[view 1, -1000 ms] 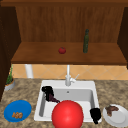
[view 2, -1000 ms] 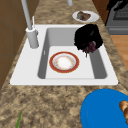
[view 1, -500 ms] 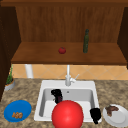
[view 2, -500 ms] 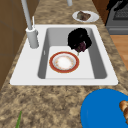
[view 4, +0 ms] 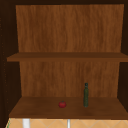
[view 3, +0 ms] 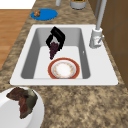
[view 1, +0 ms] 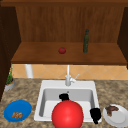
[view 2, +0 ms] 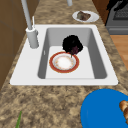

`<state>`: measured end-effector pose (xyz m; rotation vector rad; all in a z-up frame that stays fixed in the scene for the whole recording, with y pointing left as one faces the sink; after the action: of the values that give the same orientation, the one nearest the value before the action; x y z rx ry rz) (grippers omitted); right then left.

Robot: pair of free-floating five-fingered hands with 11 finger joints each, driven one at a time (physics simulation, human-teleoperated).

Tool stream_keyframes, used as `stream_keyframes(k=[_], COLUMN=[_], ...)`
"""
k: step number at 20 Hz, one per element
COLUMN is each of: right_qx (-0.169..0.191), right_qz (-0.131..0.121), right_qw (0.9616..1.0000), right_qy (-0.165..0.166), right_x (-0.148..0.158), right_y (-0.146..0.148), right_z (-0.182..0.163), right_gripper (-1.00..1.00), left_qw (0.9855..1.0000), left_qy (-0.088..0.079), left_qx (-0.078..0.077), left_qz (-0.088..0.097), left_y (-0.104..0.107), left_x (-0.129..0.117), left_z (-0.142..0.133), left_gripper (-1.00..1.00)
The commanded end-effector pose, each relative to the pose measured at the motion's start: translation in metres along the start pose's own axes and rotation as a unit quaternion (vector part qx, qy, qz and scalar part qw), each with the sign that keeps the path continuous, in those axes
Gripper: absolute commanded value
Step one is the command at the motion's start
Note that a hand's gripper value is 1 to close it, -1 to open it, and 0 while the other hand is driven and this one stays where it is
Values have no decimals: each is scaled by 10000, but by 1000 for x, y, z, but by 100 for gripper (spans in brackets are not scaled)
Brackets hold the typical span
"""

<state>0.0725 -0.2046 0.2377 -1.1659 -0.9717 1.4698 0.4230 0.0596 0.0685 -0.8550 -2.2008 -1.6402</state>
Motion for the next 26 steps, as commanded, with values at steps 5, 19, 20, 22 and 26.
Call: stream_keyframes(k=[5, 19, 20, 22, 26], right_qx=[0, 0, 0, 0, 0], right_qz=[0, 0, 0, 0, 0], right_qw=[10000, 10000, 10000, 10000, 10000], right_qy=[0, 0, 0, 0, 0], right_x=[0, 0, 0, 0, 0], right_y=[0, 0, 0, 0, 0], right_z=[0, 0, 0, 0, 0], right_gripper=[0, 0, 0, 0, 0], left_qw=[9999, 9980, 9967, 9915, 9888], left_qy=[-6, -355, -456, -657, -939], left_qx=[-35, 308, 452, 904, 1120], left_qz=[-154, 418, 497, 665, 312], left_y=[-37, -87, -87, -84, -67], left_x=[-79, -177, -180, -181, -154], left_z=[-19, 31, 39, 48, 24], left_gripper=[100, 100, 100, 100, -100])
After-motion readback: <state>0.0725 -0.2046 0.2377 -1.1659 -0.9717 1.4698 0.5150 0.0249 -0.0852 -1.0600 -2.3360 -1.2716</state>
